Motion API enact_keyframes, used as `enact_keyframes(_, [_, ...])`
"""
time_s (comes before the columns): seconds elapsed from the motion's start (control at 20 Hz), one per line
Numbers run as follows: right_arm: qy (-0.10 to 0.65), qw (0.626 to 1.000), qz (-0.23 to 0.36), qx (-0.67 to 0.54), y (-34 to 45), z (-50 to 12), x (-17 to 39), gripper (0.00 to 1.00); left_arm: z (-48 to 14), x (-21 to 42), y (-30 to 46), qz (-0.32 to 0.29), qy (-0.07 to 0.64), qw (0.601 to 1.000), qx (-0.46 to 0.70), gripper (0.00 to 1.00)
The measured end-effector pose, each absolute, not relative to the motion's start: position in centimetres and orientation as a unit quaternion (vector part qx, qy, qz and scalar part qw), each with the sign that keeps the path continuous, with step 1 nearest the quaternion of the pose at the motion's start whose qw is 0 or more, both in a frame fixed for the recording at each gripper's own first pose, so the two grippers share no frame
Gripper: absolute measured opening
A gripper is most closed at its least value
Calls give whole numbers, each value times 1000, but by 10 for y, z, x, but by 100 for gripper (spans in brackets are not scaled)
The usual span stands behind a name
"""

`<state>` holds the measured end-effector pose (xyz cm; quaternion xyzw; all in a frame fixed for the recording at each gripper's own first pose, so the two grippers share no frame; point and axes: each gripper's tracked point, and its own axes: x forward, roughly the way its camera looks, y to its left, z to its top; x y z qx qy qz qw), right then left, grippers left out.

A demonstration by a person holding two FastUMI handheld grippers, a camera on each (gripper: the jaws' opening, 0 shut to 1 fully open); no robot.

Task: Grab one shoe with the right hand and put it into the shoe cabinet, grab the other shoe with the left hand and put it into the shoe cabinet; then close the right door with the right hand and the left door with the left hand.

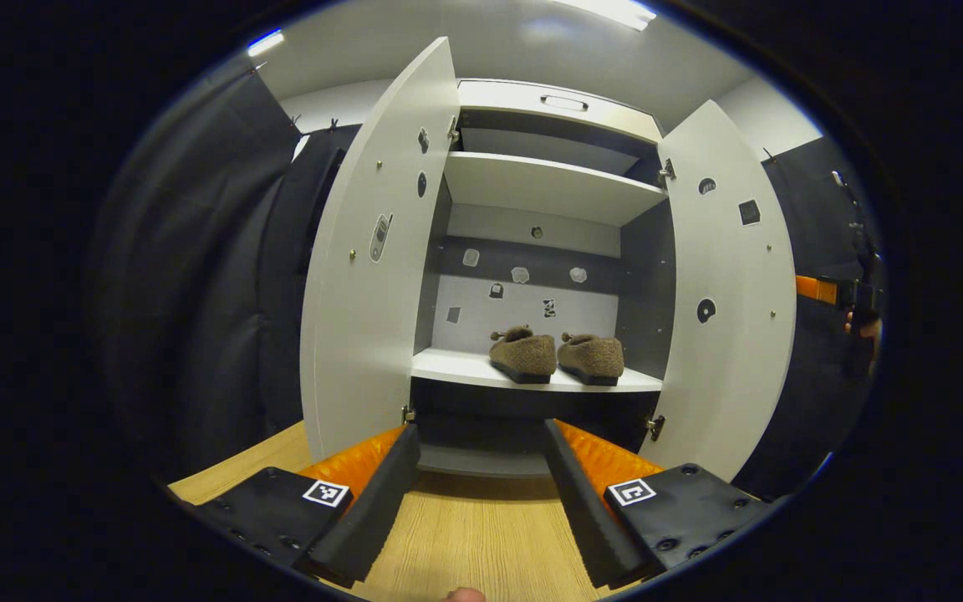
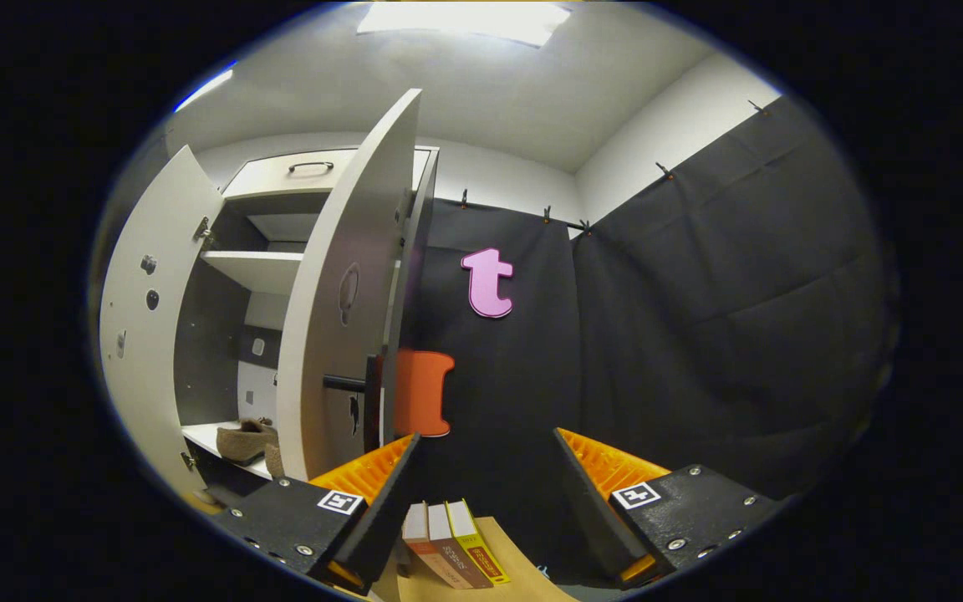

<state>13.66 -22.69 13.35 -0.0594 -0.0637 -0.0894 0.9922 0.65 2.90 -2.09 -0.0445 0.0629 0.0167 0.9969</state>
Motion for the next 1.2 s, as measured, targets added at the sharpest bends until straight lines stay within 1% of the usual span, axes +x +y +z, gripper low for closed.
enact_keyframes(0.15, [-56, 994, -79, -53, -222, 128, 142, 92, -21, 5, 28, 17, 59, 998, -27, 96])
enact_keyframes(0.2, [-56, 994, -82, -49, -224, 126, 144, 98, -20, 5, 27, 14, 56, 998, -22, 96])
enact_keyframes(0.25, [-56, 994, -81, -47, -224, 125, 146, 91, -20, 5, 26, 13, 55, 998, -19, 97])
enact_keyframes(0.5, [-60, 995, -64, -46, -211, 125, 144, 89, -16, 9, 23, 5, 50, 999, -17, 97])
enact_keyframes(0.55, [-58, 995, -61, -47, -208, 124, 143, 96, -16, 10, 24, 4, 50, 999, -18, 97])
enact_keyframes(0.6, [-56, 996, -60, -44, -204, 123, 142, 88, -17, 10, 25, 4, 51, 999, -20, 97])
enact_keyframes(0.65, [-53, 996, -59, -37, -200, 123, 142, 87, -18, 11, 26, 2, 52, 998, -22, 97])
enact_keyframes(0.7, [-52, 996, -58, -32, -195, 122, 141, 96, -18, 12, 27, 1, 51, 998, -21, 97])
enact_keyframes(0.75, [-53, 997, -57, -28, -189, 122, 139, 87, -17, 12, 28, 0, 50, 999, -19, 97])
enact_keyframes(0.9, [-57, 997, -47, -26, -165, 122, 137, 87, -16, 14, 33, -1, 47, 999, -15, 97])
enact_keyframes(1.2, [-52, 999, 8, 0, -105, 116, 150, 87, -20, 12, 43, 2, 50, 999, -20, 97])
